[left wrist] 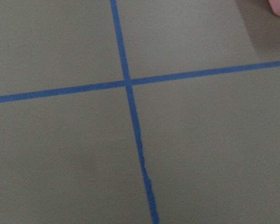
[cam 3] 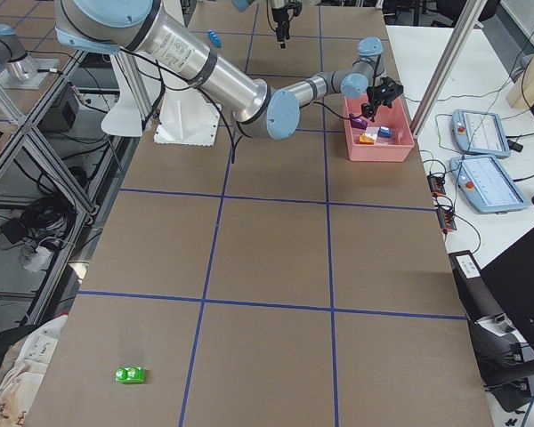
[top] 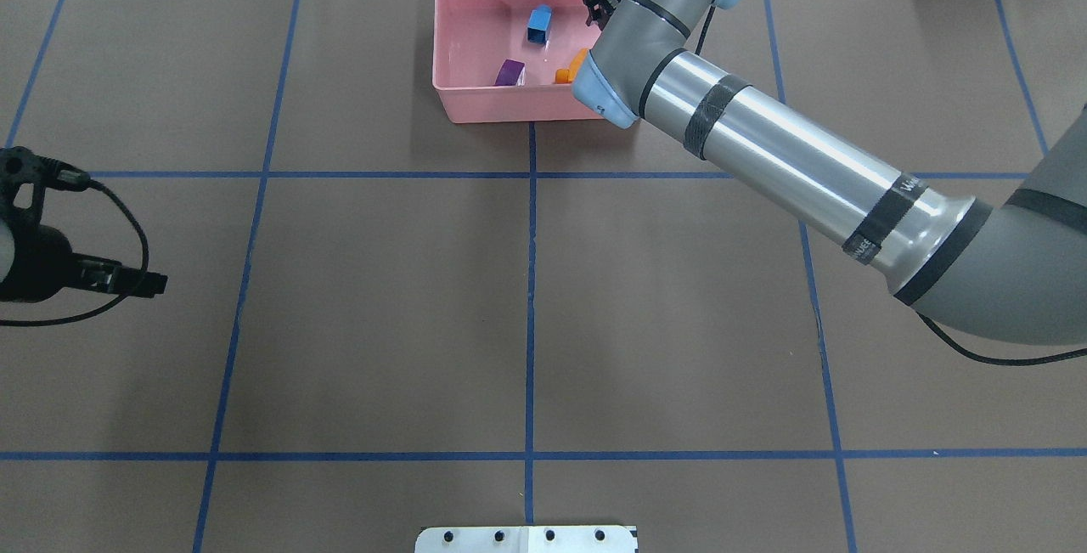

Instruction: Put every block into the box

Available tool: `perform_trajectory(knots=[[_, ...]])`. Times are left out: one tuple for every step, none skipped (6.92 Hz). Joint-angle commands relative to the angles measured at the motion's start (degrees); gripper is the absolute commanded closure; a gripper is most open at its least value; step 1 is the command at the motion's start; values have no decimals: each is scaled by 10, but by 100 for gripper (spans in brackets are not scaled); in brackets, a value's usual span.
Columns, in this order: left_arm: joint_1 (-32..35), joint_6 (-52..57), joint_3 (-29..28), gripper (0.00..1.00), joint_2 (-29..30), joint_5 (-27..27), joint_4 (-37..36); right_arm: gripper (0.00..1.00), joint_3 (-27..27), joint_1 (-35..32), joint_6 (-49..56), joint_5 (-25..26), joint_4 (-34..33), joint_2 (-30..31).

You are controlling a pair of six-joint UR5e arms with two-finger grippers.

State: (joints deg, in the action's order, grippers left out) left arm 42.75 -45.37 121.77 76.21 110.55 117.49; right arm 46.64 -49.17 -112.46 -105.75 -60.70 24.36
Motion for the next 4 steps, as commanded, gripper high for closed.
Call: perform_trajectory(knots=[[-53, 123, 17, 0, -123, -2, 5, 0, 93, -33, 32, -70, -3, 69], [-91, 178, 17, 0, -168, -3, 5, 0, 155, -64, 89, -131, -4, 130], [-161, 192, 16, 0, -207, -7, 5, 0, 185, -86, 131, -166, -3, 169], [-249, 186, 14, 0, -230, -30, 5, 0, 197, -96, 142, -175, -4, 183]])
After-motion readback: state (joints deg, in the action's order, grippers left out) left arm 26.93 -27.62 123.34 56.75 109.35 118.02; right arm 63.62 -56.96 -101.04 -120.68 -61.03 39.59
